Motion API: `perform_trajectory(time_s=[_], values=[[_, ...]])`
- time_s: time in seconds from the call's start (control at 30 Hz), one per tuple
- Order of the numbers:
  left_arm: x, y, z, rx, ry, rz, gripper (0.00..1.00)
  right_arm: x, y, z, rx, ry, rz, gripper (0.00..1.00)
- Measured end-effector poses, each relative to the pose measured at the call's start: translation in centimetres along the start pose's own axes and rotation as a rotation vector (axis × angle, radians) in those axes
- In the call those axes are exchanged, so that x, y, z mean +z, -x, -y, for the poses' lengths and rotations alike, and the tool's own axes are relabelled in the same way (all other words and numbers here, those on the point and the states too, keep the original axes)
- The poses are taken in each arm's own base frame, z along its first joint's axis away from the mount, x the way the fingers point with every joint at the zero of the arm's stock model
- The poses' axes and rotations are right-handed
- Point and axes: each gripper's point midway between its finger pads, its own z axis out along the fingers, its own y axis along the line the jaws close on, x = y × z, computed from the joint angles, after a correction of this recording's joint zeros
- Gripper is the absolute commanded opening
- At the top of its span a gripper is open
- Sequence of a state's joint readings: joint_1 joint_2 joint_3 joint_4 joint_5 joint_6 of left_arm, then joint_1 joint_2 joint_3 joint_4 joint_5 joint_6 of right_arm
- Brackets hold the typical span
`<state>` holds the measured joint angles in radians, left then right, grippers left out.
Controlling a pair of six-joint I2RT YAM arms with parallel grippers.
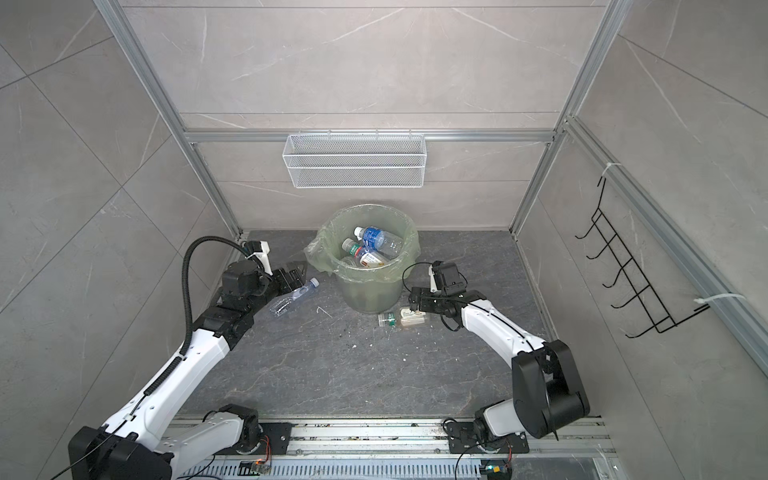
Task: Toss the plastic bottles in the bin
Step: 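Open the left gripper over the bin and draw the left arm back, then lower the right gripper onto the small green-labelled bottle and close it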
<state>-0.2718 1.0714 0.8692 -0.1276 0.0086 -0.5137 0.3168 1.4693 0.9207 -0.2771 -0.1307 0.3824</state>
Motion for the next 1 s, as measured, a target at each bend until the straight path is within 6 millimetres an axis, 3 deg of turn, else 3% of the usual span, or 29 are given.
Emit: perform_trajectory(time_s=[0.27, 0.47, 0.63, 0.73, 1.0], values=[[-0.2, -3.6, -2.3, -0.043, 0.035, -0.056, 1.00, 2.9, 1.6, -0.6, 0.080, 0.080, -0.031, 0.92], [-0.6, -5.4, -2.9, -0.054, 0.034, -0.080, 1.00, 4.4, 1.1, -0.9, 0.103, 0.110, -0.063, 0.92], [-0.9, -6.5, -3.5, -0.057, 0.041, -0.094, 1.00, 4.4, 0.8, -1.2, 0.109, 0.135, -0.067, 0.92], [-0.8, -7.2, -3.9, -0.058, 0.048, -0.105, 1.00, 4.2, -0.6, -1.0, 0.127, 0.139, -0.088, 0.92], [-0.6, -9.2, -5.0, -0.072, 0.070, -0.146, 1.00, 2.2, -2.7, -1.2, 0.137, 0.175, -0.100, 0.92]])
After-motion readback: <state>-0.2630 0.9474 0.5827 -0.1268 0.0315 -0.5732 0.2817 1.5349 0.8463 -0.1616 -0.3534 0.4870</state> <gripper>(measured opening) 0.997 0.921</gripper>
